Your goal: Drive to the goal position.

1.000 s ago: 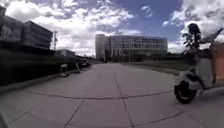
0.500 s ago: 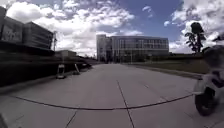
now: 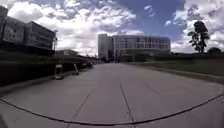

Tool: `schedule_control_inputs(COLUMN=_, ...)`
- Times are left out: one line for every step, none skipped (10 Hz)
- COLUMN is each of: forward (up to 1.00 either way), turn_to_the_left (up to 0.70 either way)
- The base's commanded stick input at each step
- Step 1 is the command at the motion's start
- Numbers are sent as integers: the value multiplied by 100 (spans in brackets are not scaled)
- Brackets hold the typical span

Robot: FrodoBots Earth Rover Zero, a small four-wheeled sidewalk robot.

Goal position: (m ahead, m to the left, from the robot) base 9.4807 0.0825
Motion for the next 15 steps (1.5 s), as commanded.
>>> schedule_control_inputs(forward=70, turn_to_the_left=0)
schedule_control_inputs(forward=70, turn_to_the_left=0)
schedule_control_inputs(forward=70, turn_to_the_left=0)
schedule_control_inputs(forward=70, turn_to_the_left=0)
schedule_control_inputs(forward=70, turn_to_the_left=0)
schedule_control_inputs(forward=70, turn_to_the_left=0)
schedule_control_inputs(forward=70, turn_to_the_left=0)
schedule_control_inputs(forward=70, turn_to_the_left=0)
schedule_control_inputs(forward=70, turn_to_the_left=0)
schedule_control_inputs(forward=70, turn_to_the_left=0)
schedule_control_inputs(forward=70, turn_to_the_left=0)
schedule_control_inputs(forward=70, turn_to_the_left=0)
schedule_control_inputs(forward=70, turn_to_the_left=0)
schedule_control_inputs(forward=70, turn_to_the_left=0)
schedule_control_inputs(forward=70, turn_to_the_left=0)
